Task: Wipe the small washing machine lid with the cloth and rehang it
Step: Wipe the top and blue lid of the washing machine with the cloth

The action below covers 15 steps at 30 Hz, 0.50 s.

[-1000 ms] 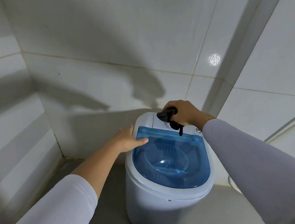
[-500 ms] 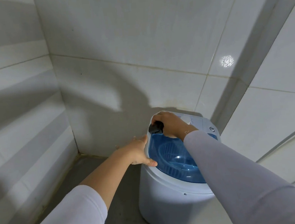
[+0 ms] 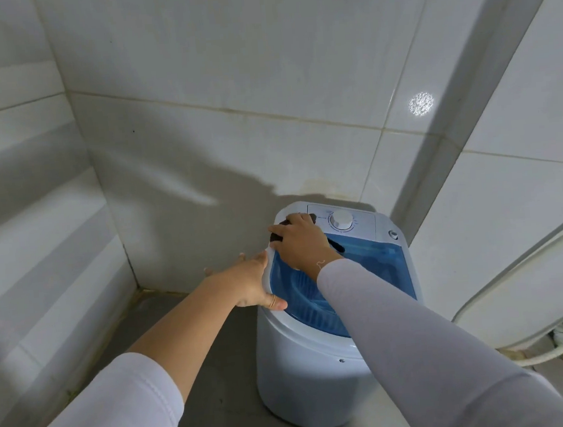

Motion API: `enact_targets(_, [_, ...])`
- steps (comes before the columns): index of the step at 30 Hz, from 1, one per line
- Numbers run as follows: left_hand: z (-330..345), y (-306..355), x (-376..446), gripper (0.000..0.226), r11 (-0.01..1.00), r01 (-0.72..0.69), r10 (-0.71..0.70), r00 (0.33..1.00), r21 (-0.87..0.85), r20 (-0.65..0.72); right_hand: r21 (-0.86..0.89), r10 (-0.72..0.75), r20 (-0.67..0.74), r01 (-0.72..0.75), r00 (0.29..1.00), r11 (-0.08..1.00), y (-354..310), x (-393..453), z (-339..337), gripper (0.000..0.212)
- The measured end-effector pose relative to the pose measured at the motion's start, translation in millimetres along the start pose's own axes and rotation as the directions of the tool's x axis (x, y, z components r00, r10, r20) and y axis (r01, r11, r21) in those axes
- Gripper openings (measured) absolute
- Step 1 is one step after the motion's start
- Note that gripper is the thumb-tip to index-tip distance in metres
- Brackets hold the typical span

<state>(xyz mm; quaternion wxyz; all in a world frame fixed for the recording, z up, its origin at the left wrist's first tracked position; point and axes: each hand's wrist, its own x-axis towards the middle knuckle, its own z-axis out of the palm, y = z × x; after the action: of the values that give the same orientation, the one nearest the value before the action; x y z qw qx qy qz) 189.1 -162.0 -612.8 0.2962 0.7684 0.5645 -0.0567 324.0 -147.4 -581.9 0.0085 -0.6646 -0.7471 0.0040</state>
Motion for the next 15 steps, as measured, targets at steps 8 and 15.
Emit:
enact_targets(8, [-0.5,5.3,-7.8,0.117,0.998,0.022,-0.022,1.0,0.054,-0.003,-0.052,-0.078,0.047,0.08,0.996,0.995,15.8,0.6,3.3,0.043])
enact_targets(15, [-4.8,13.5,-22.3,0.109,0.997,0.029,-0.029,1.0,0.07,-0.005,-0.042,-0.055,0.01,0.055,0.998,0.998,32.7,-12.2,-3.0,0.039])
